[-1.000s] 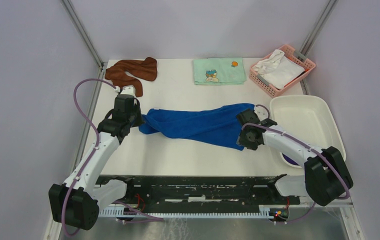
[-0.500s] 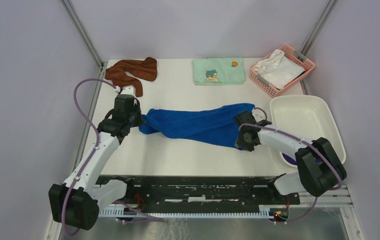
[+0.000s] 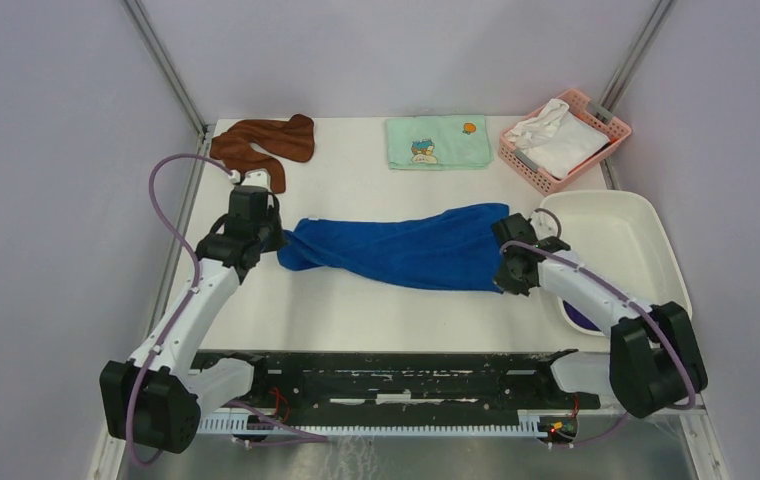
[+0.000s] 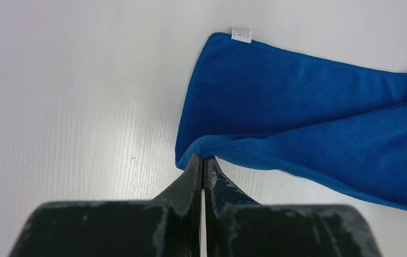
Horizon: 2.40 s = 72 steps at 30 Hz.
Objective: Roll the towels
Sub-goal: Flatten out the towel at the center of the board, then fold the towel at the center of the board.
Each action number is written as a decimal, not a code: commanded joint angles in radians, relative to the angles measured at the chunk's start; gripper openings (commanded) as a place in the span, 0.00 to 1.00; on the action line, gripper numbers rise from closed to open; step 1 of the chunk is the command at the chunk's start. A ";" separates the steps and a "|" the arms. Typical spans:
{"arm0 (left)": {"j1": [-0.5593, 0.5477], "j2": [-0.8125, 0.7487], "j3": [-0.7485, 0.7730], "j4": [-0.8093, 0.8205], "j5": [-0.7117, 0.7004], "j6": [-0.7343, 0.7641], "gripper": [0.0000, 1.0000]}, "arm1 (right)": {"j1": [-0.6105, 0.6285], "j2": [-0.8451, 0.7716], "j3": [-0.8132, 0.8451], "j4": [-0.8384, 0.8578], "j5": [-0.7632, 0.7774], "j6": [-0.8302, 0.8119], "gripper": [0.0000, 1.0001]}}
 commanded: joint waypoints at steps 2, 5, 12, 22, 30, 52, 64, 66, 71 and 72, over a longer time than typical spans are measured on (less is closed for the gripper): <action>0.021 0.007 0.109 -0.001 -0.047 -0.003 0.03 | -0.063 -0.146 0.179 -0.120 0.087 -0.132 0.00; 0.023 -0.011 0.188 -0.026 -0.072 -0.001 0.03 | -0.094 -0.209 0.298 -0.181 0.120 -0.201 0.00; 0.023 -0.155 0.412 -0.089 -0.089 0.032 0.03 | -0.121 -0.361 0.600 -0.293 0.176 -0.364 0.00; 0.023 -0.354 0.639 -0.263 -0.107 0.096 0.03 | -0.121 -0.531 0.815 -0.437 0.089 -0.440 0.00; 0.023 -0.377 0.516 -0.300 -0.095 0.085 0.03 | -0.120 -0.482 0.727 -0.437 0.043 -0.396 0.00; 0.083 0.752 0.582 0.053 -0.056 0.088 0.03 | -0.292 0.513 0.744 0.281 -0.098 -0.490 0.00; 0.124 0.760 0.576 0.119 -0.060 0.169 0.03 | -0.411 0.613 0.845 0.242 -0.304 -0.503 0.01; 0.126 0.734 0.549 0.117 -0.051 0.160 0.03 | -0.412 0.602 0.844 0.219 -0.334 -0.509 0.01; 0.125 0.646 0.470 0.105 -0.028 0.137 0.03 | -0.415 0.541 0.788 0.181 -0.333 -0.504 0.02; 0.125 0.626 0.453 0.098 -0.024 0.130 0.03 | -0.414 0.529 0.777 0.165 -0.330 -0.501 0.02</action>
